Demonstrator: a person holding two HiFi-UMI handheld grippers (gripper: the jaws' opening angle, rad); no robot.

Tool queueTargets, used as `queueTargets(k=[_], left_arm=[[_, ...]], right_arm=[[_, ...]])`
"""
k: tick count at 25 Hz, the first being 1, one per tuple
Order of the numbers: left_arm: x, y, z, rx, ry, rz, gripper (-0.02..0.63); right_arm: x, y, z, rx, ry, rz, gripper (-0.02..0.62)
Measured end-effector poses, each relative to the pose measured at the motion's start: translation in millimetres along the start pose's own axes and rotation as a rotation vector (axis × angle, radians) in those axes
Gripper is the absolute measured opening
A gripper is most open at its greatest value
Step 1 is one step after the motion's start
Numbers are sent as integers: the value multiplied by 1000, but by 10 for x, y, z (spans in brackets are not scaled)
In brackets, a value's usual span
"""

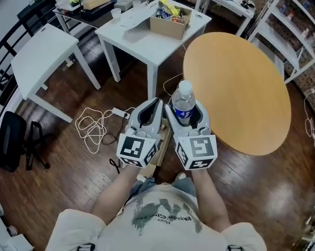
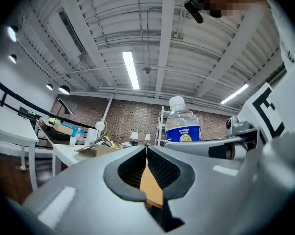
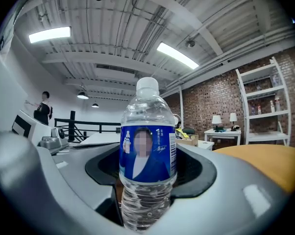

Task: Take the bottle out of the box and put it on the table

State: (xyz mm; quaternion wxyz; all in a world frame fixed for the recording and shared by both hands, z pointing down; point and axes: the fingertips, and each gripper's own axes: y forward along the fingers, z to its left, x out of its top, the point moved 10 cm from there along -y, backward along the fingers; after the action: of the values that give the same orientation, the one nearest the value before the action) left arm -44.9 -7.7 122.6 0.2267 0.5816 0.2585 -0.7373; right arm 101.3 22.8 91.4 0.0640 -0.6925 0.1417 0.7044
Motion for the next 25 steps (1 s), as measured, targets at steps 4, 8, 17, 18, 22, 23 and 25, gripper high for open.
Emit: queueTargets(k=[4, 8, 17, 18, 22, 23, 25], left_arm=[[-45, 146, -172, -90, -19, 14, -9], [-117, 333, -444, -175, -25, 35, -9], [-272, 914, -1297, -294, -22, 41, -11], [-289, 979, -1397, -304, -21, 44, -11], [-425, 1221, -1795, -350, -16, 74, -11], [-465, 1283, -1878, -359, -17, 84, -11], [-543, 1405, -2029, -375, -28, 102, -11]], right_arm=[[0, -196, -190, -103, 2, -4, 293], [-41, -413, -450, -182, 14, -9, 293], [-102, -899, -1274, -278, 11, -33, 293], [-115, -953, -1386, -287, 16, -38, 293], [-201, -1162, -1829, -333, 36, -62, 293], [-224, -1199, -1934, -343, 40, -67, 294], [-268, -1271, -2127, -365, 46, -72, 293]])
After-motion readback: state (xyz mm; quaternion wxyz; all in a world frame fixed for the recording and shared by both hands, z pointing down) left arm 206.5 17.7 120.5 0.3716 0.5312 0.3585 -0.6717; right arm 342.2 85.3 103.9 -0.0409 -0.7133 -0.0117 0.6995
